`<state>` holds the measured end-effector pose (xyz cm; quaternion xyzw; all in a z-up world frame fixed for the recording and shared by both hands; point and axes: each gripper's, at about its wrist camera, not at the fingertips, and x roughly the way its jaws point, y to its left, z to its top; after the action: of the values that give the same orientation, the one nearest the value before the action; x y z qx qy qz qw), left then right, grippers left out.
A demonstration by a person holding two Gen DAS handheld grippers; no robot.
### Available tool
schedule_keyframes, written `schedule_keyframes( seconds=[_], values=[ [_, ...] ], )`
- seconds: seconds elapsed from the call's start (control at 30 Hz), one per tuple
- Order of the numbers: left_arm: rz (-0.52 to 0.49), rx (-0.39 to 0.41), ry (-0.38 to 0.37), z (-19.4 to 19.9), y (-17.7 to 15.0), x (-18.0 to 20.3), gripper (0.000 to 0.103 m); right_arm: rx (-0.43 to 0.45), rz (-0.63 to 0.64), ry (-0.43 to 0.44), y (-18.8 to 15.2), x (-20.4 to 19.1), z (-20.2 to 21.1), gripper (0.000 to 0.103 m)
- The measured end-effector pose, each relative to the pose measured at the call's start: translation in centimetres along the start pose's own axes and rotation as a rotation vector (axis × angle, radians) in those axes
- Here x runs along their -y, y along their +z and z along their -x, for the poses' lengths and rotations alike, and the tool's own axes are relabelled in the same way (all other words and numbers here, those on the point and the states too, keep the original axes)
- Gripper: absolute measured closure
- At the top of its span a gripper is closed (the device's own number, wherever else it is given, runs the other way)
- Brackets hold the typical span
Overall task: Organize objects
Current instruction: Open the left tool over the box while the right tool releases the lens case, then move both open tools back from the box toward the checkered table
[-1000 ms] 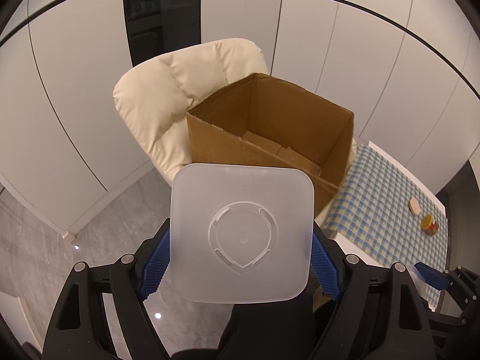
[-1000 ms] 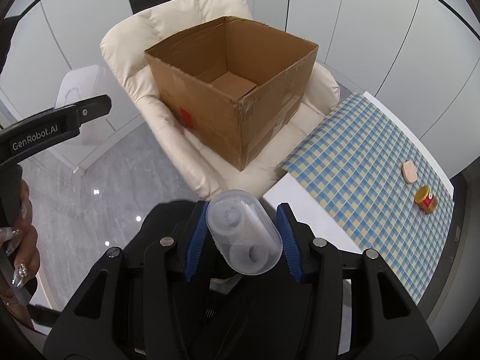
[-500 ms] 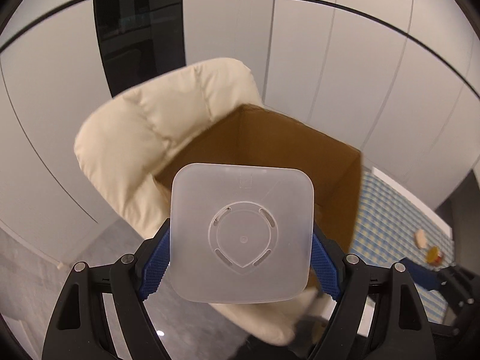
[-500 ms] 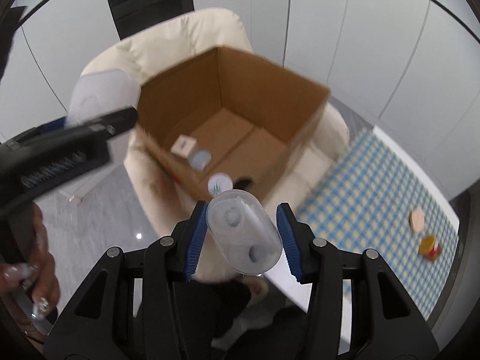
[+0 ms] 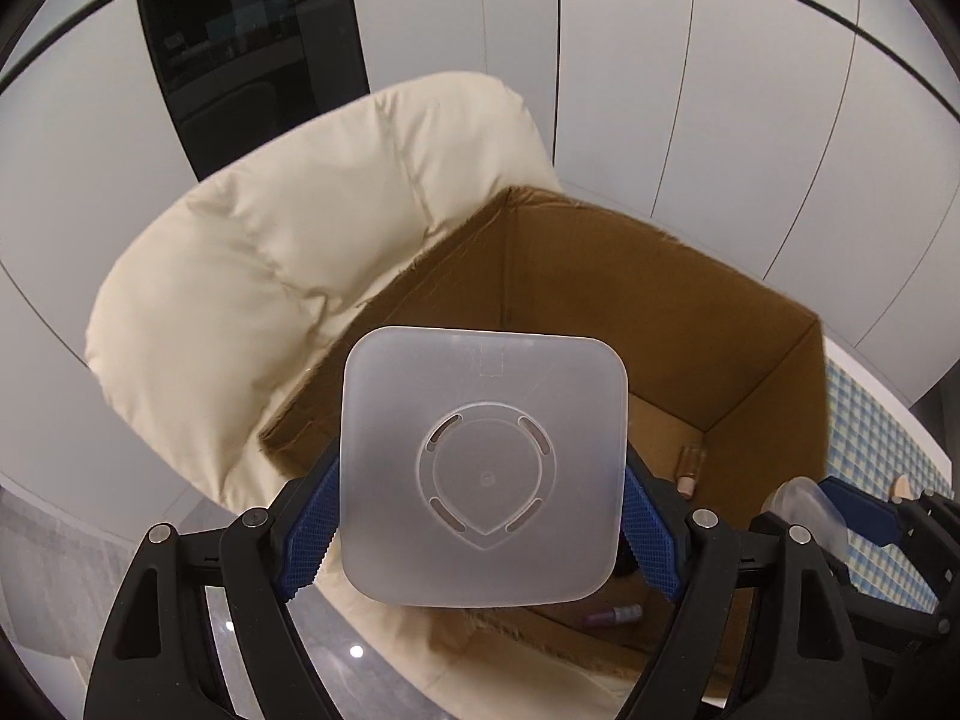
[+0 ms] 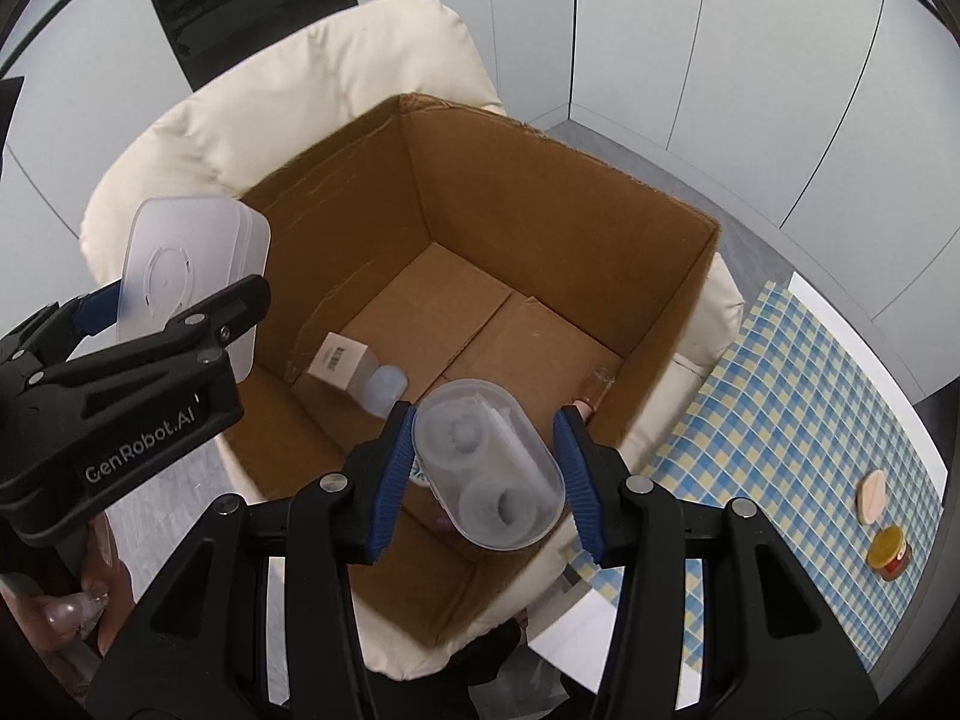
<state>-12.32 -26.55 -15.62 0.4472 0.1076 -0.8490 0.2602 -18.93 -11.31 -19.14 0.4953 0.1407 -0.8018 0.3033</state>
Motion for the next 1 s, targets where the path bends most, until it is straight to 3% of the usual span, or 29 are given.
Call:
schedule_keyframes(
  seconds=[0.43,0.47,0.5,0.53,0.57,0.7,1.0],
  values=[
    [0.009,-0.027,-0.014,-2.4,0.1,0.3,0.019,-0.039,0.021,0.001,0.0,0.3,-3.7,0.054],
    [0.015,-0.035,-0.024,-2.5,0.1,0.2,0.019,-0.033,0.019,0.004,0.0,0.4,-3.7,0.050],
    [0.019,-0.048,-0.033,-2.5,0.1,0.2,0.017,-0.025,0.017,0.013,0.0,0.4,-3.6,0.039],
    [0.020,-0.066,-0.042,-2.7,0.1,0.2,0.010,-0.015,0.015,0.021,-0.1,0.4,-3.4,0.019],
    [0.020,-0.077,-0.045,-2.7,0.1,0.2,0.005,0.004,0.012,0.021,-0.1,0.5,-3.1,0.005],
    [0.001,-0.044,-0.027,-1.9,0.0,0.3,0.005,0.080,0.005,0.005,-0.2,0.8,-1.5,0.002],
    [0.012,-0.023,-0.035,-1.5,0.1,-0.3,0.005,0.043,-0.035,0.025,-0.3,1.5,-1.9,0.002]
  ],
)
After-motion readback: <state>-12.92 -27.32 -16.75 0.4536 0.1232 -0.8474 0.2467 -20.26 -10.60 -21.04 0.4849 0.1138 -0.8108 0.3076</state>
